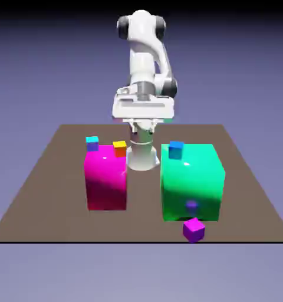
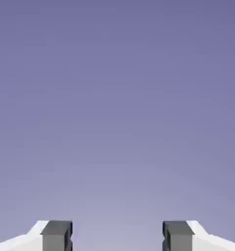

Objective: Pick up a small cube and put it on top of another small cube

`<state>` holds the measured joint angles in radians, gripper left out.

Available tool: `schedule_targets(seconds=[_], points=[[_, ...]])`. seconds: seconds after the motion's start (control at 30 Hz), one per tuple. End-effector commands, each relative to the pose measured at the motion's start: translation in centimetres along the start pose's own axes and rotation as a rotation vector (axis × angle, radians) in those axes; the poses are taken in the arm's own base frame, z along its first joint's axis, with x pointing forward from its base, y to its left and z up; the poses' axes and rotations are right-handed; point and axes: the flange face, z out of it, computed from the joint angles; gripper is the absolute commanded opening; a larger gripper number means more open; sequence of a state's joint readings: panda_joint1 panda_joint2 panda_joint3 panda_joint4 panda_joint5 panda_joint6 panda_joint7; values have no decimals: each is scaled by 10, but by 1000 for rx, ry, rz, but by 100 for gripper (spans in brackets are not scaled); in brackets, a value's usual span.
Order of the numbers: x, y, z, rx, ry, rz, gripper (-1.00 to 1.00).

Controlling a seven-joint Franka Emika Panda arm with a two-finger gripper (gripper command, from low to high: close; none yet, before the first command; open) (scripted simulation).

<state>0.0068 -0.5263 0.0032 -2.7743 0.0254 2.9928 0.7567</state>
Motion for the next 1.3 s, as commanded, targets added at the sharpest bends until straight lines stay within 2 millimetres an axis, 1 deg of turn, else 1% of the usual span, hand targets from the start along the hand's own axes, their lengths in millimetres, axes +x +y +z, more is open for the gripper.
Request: schedule_targets(seconds=[0.0,0.13,0.27,0.4,0.53,0.73,0.93,1.1,1.27], points=[[4,-1,10,-29,-32,35,0],[15,-3,52,-143,-162,173,0],[19,-2,96,-254,-296,310,0],[17,0,140,-362,-434,446,0],[10,3,184,-467,-577,578,0],[-10,11,247,-618,-803,767,0],[-39,19,305,-759,-1046,938,0],[-66,28,348,-867,-1262,1062,0],[-94,38,386,-962,-1492,1164,0]])
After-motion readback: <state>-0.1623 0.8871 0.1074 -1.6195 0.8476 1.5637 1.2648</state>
